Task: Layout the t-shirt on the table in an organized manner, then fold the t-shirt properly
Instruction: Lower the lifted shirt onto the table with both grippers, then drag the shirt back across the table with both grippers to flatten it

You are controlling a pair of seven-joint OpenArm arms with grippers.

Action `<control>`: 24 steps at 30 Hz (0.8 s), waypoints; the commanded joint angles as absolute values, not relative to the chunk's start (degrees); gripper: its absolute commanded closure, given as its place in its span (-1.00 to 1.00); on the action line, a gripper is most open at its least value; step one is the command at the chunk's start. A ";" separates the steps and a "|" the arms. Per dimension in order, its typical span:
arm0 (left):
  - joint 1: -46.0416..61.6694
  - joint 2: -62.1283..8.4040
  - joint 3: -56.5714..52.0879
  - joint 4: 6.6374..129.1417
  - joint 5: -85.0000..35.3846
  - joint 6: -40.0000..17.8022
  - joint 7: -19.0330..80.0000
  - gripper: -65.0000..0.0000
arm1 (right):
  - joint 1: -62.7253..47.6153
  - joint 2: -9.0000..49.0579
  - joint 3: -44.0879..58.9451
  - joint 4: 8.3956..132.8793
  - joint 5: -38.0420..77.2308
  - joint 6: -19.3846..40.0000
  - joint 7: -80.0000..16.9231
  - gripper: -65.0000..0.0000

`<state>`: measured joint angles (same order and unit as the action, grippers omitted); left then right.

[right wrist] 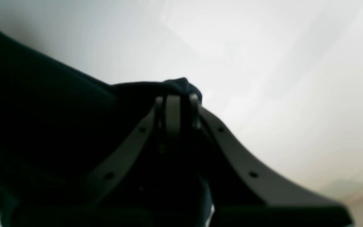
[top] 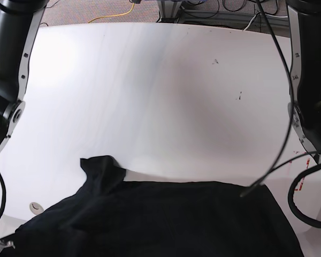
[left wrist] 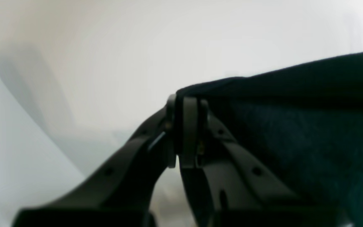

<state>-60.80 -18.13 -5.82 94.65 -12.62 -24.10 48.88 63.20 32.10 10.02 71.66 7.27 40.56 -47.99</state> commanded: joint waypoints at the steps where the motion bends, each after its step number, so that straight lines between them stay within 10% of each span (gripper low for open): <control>1: -60.35 -18.51 -6.11 97.54 -12.26 -23.16 46.64 1.00 | 61.41 32.92 11.12 76.97 6.99 40.00 -49.54 0.95; 24: -22.02 -18.15 -10.68 115.03 -12.53 -23.25 56.57 1.00 | 13.58 26.07 32.31 113.36 13.58 40.00 -67.65 0.95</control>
<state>-23.59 -17.69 -8.99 113.84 -13.04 -23.92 57.43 15.07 26.02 30.94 110.96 13.39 40.36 -68.34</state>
